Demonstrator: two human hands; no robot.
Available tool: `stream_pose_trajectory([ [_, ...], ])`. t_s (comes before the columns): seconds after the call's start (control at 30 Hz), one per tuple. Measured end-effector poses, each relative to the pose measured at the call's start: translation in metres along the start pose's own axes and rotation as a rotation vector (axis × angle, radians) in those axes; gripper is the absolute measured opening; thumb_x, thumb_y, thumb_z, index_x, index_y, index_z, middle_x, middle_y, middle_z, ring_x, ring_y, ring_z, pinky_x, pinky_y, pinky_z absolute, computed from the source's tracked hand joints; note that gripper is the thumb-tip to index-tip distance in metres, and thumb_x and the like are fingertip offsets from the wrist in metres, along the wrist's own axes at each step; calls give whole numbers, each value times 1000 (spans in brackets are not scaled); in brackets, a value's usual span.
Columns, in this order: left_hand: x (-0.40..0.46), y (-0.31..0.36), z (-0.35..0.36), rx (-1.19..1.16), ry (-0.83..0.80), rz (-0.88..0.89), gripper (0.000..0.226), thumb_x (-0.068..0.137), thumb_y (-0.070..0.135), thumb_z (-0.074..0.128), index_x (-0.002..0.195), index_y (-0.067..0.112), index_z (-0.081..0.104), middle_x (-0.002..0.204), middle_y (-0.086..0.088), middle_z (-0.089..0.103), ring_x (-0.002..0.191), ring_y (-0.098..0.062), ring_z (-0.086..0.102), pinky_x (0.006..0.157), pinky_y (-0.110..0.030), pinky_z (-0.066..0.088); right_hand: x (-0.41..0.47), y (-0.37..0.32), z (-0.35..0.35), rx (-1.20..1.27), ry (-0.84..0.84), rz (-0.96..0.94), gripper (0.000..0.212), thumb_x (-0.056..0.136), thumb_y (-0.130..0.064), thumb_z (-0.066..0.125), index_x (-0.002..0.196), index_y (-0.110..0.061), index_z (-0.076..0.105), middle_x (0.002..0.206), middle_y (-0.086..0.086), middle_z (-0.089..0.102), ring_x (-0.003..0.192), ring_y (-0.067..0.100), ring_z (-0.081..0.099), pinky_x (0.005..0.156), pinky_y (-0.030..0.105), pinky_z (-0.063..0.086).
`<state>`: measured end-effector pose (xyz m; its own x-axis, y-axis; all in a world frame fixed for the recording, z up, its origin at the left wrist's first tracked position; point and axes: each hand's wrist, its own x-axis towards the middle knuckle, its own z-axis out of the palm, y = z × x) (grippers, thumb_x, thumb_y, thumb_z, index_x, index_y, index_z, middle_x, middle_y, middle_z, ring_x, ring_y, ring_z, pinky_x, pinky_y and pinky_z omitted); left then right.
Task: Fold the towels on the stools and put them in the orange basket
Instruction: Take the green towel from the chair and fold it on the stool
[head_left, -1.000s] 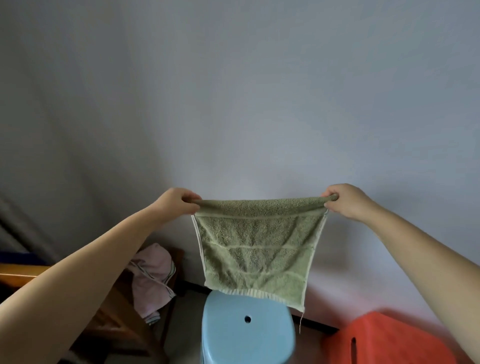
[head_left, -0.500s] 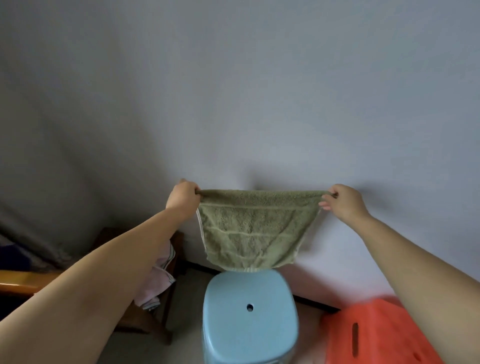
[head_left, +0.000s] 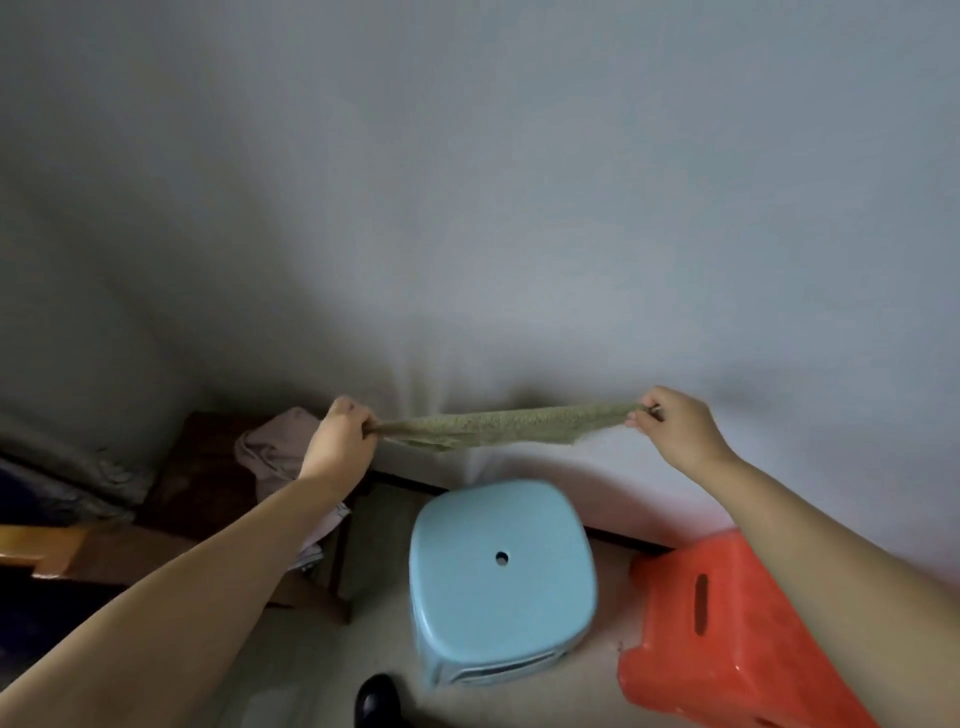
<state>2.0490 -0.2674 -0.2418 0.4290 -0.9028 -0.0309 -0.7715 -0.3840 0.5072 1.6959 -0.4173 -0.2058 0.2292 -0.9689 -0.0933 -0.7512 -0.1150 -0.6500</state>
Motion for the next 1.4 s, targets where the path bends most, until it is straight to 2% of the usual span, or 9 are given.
stream_pose_trajectory([
  [0.33,-148,-68,102,-9,-331,-162,8,82,6,63,85,0,66,96,-6,47,89,-31,59,78,-34,46,-138,109,81,-252,-348,96,39,78,-7,70,57,-29,44,63,-6,51,66,17,50,56,19,32],
  [0.57,-174,-89,152,69,-530,-213,10,87,16,58,81,17,50,99,1,39,90,-25,57,74,-31,43,-164,174,129,-247,-474,229,23,80,-7,69,65,-12,52,68,10,61,65,21,54,55,23,31],
  [0.67,-146,-103,162,57,-513,-226,4,85,19,63,88,16,63,102,3,42,96,-17,50,82,-28,43,-136,177,142,-174,-445,301,21,83,-7,66,68,-14,53,67,8,65,60,8,65,62,30,47],
  [0.77,-96,-113,169,-61,-418,-322,9,84,19,66,90,13,69,99,-3,55,96,-19,52,82,-30,42,-93,166,153,-26,-390,364,9,88,-5,60,80,-9,56,63,6,60,39,-10,55,43,13,39],
  [0.87,-43,-115,181,-350,-318,-514,6,88,17,63,88,11,64,85,-13,63,79,-25,58,69,-32,44,-42,160,173,170,-297,451,8,92,-5,53,86,-10,53,66,9,58,33,-4,53,33,12,33],
  [1.07,32,-129,243,-596,-144,-663,9,92,17,58,83,16,59,92,-13,62,87,-25,58,79,-39,48,30,194,238,145,-136,520,5,94,-16,54,94,-11,55,82,11,61,33,0,55,33,13,36],
  [1.13,46,-133,265,-571,-124,-640,8,93,18,57,89,12,59,92,-14,61,87,-25,57,77,-35,46,38,204,255,52,-86,530,12,94,-17,53,96,-6,58,87,15,62,49,9,62,39,12,36],
  [1.23,56,-135,288,-513,-60,-618,15,93,24,55,93,10,61,90,-11,59,87,-24,56,75,-32,42,39,210,267,-69,9,514,27,95,-21,50,102,4,60,103,26,64,96,35,61,70,29,35],
  [1.4,32,-131,296,-536,-252,-824,52,92,55,44,125,15,53,115,-9,56,109,-29,55,95,-41,46,16,203,267,-19,65,585,34,97,-30,46,108,-1,57,103,20,66,101,36,60,78,36,41],
])
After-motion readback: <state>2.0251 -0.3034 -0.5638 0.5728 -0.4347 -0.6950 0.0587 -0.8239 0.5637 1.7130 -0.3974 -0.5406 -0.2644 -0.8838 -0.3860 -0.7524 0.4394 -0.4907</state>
